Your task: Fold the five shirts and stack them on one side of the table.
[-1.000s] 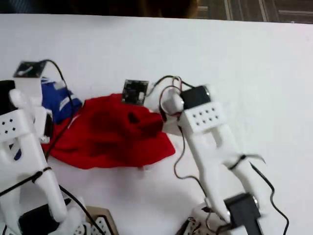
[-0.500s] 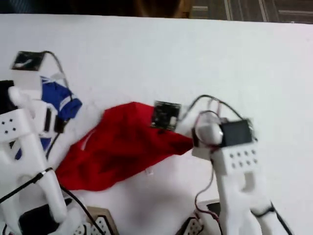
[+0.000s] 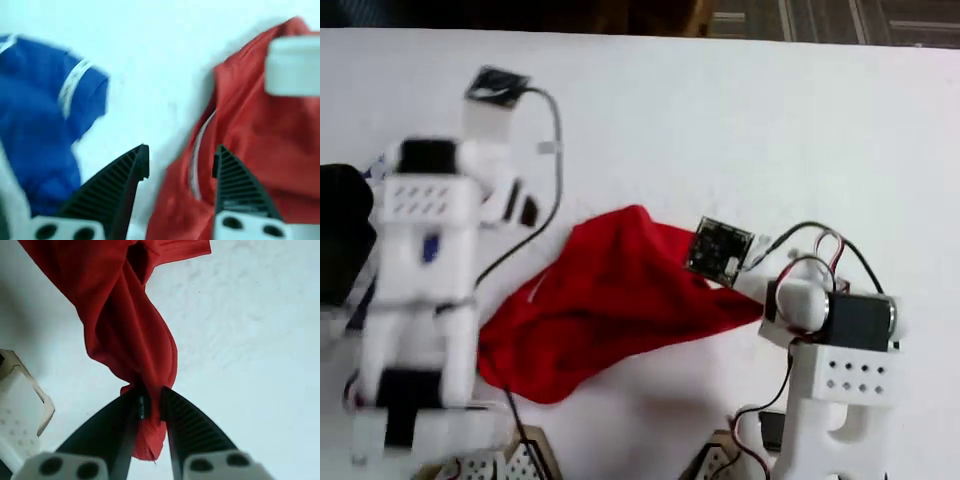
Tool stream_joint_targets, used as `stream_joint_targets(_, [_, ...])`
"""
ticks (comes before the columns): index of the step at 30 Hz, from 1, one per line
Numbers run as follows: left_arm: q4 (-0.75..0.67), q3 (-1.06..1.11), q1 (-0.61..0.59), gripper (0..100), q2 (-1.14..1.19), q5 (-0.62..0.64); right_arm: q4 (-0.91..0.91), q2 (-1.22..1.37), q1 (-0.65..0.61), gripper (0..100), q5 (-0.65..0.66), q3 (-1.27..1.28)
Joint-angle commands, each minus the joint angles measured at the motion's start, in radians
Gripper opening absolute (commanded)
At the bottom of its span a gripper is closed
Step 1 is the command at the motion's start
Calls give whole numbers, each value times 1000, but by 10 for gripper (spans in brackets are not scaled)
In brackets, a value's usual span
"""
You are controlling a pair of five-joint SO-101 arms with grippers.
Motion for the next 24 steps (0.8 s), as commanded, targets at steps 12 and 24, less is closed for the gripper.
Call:
stream_joint_targets(12, [209,-803,183,222,815,78,-87,-51,15,18,8,95])
stream_joint_targets(24, [166,-811,132,222,996,83,-128,-47,12,18,3,97])
